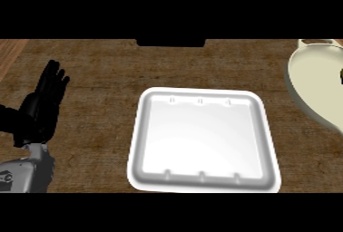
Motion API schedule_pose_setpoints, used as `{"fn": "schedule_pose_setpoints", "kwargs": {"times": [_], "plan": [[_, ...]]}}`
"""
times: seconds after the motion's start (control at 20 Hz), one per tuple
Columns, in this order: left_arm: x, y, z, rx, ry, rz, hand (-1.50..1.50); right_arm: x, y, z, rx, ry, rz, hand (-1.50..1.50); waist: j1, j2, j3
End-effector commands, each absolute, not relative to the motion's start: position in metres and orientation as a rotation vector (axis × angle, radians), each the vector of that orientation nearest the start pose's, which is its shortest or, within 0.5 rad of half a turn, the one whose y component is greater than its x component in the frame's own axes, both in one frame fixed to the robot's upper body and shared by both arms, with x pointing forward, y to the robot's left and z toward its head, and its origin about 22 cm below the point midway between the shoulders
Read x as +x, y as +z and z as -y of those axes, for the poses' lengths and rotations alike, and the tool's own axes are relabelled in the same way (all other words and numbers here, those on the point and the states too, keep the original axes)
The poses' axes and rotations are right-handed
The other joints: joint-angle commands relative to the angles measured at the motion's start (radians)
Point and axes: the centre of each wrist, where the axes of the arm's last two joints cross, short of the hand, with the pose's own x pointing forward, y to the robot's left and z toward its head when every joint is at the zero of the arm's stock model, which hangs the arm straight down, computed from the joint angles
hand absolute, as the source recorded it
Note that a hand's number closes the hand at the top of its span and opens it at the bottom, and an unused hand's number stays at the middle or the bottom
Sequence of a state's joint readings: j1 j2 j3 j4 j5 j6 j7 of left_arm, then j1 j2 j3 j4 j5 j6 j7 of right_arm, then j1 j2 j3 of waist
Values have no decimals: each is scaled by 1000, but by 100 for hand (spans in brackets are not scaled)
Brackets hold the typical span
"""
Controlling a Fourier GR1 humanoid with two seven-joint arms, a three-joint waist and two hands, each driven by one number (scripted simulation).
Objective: Pick the lemon from the tray and place it in the pot
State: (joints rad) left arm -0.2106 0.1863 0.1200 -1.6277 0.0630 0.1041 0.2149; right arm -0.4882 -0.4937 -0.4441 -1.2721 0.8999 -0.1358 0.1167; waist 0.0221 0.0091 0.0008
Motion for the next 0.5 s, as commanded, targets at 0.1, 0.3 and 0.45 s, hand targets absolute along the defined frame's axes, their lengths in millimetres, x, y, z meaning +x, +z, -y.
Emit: {"fn": "schedule_pose_setpoints", "kwargs": {"times": [0.1,0.3,0.45], "plan": [[285,87,-258,177,44,1621,0,358,106,427,-1477,443,1319,150,7,0,1],[293,90,-265,148,33,1638,0,367,86,435,-1318,358,1288,150,18,6,2],[292,82,-269,169,48,1624,0,369,91,448,-1207,274,1228,-150,14,5,2]]}}
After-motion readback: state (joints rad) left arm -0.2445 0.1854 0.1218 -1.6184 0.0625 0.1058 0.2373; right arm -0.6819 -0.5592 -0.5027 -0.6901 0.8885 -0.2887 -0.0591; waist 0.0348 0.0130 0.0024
